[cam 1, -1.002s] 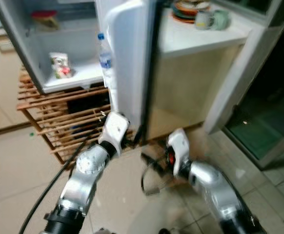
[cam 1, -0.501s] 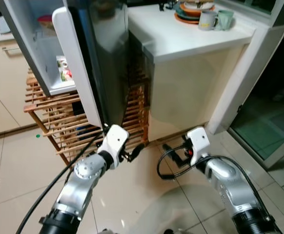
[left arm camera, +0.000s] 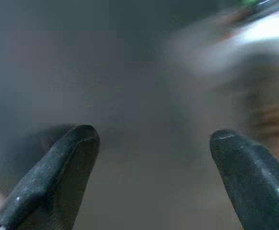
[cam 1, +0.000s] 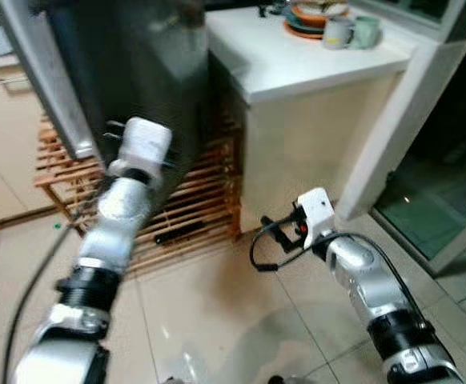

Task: Restocking fridge

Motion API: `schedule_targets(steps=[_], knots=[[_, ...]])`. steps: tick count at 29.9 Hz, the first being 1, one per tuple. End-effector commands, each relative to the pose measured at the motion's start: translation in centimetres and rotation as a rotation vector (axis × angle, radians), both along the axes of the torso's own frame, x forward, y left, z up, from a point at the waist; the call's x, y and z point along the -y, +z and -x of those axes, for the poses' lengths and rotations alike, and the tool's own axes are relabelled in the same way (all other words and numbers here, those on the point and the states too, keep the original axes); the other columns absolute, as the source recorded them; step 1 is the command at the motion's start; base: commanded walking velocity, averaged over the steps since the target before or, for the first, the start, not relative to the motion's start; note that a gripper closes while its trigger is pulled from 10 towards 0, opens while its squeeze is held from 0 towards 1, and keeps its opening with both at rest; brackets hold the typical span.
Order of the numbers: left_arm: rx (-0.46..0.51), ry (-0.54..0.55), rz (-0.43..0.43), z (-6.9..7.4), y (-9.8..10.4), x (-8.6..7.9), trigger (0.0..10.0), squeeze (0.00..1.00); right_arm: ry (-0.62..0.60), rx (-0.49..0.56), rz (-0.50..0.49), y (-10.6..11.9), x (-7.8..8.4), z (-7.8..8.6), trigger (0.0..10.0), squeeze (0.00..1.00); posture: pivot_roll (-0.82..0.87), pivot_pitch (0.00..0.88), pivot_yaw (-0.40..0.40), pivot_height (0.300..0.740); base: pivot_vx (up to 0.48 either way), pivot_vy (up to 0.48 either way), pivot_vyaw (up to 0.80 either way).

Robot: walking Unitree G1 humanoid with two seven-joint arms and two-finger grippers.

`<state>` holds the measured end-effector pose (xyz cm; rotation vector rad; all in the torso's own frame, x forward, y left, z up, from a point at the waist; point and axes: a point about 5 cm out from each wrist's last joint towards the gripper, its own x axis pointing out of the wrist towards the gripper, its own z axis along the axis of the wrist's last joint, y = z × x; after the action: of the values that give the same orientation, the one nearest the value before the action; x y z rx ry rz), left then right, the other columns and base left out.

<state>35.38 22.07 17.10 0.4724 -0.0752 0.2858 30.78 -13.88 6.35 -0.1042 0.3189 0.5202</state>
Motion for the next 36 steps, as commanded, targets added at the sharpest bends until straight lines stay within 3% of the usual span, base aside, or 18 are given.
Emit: schedule_targets(steps=[1,3,5,6,7,8,9,11,12,14,15,16,18,26,36], knots=[[0.004,0.193,-0.036,0.4,-0.1,-3.2,10.0,0.0,-0.005,0.015,-0.013,0.3,0.1,-0.2,10.0,0.0,-0.02,0.0,0.004,0.74,0.0,0.0,0.0],[0.0,0.168,-0.019,0.2,-0.3,-2.9,10.0,0.0,-0.007,0.009,-0.01,0.1,0.3,-0.1,10.0,0.0,-0.02,0.0,0.002,0.74,0.0,0.0,0.0],[0.007,-0.005,0.038,-0.3,-0.6,0.3,10.0,0.0,-0.002,0.007,-0.002,0.0,0.3,0.0,10.0,0.0,-0.02,0.0,-0.002,0.74,0.0,0.0,0.0],[0.007,-0.005,0.038,-0.3,-0.6,0.3,10.0,0.0,-0.002,0.007,-0.002,0.0,0.3,0.0,10.0,0.0,-0.02,0.0,-0.002,0.74,0.0,0.0,0.0],[0.01,-0.276,0.117,-0.4,-0.9,5.4,10.0,0.0,-0.01,0.018,0.009,0.0,0.4,0.0,10.0,0.0,-0.02,0.0,-0.003,0.74,0.0,0.0,0.0],[0.018,-0.43,0.125,0.2,-0.8,8.4,10.0,0.0,-0.061,0.033,0.011,0.2,0.7,-0.3,10.0,0.0,-0.02,0.0,-0.003,0.74,0.0,0.0,0.0],[0.027,-0.523,0.126,0.8,-0.7,10.2,10.0,0.0,-0.099,0.043,0.011,0.3,1.0,-0.5,10.0,0.0,-0.02,0.0,-0.003,0.74,0.0,0.0,0.0],[0.048,-0.61,0.13,1.6,-0.7,12.2,10.0,0.0,-0.188,0.059,0.002,0.5,1.6,-0.9,10.0,0.0,-0.04,0.0,0.008,0.74,0.0,0.0,0.0],[0.048,-0.61,0.13,1.6,-0.7,12.2,10.0,0.0,-0.188,0.059,0.002,0.5,1.6,-0.9,10.0,0.0,-0.04,0.0,0.008,0.74,0.0,0.0,0.0],[0.028,-0.621,0.252,1.9,-1.0,12.7,10.0,0.0,-0.305,0.09,-0.012,0.8,2.6,-1.2,10.0,0.0,-0.05,0.0,0.017,0.74,0.0,0.0,0.0],[0.017,-0.59,0.34,1.6,-1.2,12.3,10.0,0.0,-0.36,0.108,-0.023,1.0,3.0,-1.2,10.0,0.0,-0.06,0.0,0.021,0.74,0.0,0.0,0.0],[0.017,-0.59,0.34,1.6,-1.2,12.3,10.0,0.0,-0.36,0.108,-0.023,1.0,3.0,-1.2,10.0,0.0,-0.06,0.0,0.021,0.74,0.0,0.0,0.0],[-0.017,-0.526,0.425,0.7,-1.7,11.0,10.0,0.0,-0.419,0.151,-0.052,1.3,3.3,-0.9,10.0,0.0,-0.08,0.0,0.028,0.74,0.456,0.0,0.0],[-0.044,-0.483,0.426,0.0,-1.9,9.9,10.0,0.0,-0.478,0.178,-0.037,1.1,4.1,-0.5,10.0,0.0,-0.1,0.0,0.041,0.74,0.458,0.0,0.0],[-0.044,-0.489,0.411,-0.5,-1.8,9.7,10.0,0.0,-0.491,0.188,-0.041,0.9,4.2,-0.3,10.0,0.0,-0.11,0.0,0.05,0.74,0.461,0.0,0.0]])
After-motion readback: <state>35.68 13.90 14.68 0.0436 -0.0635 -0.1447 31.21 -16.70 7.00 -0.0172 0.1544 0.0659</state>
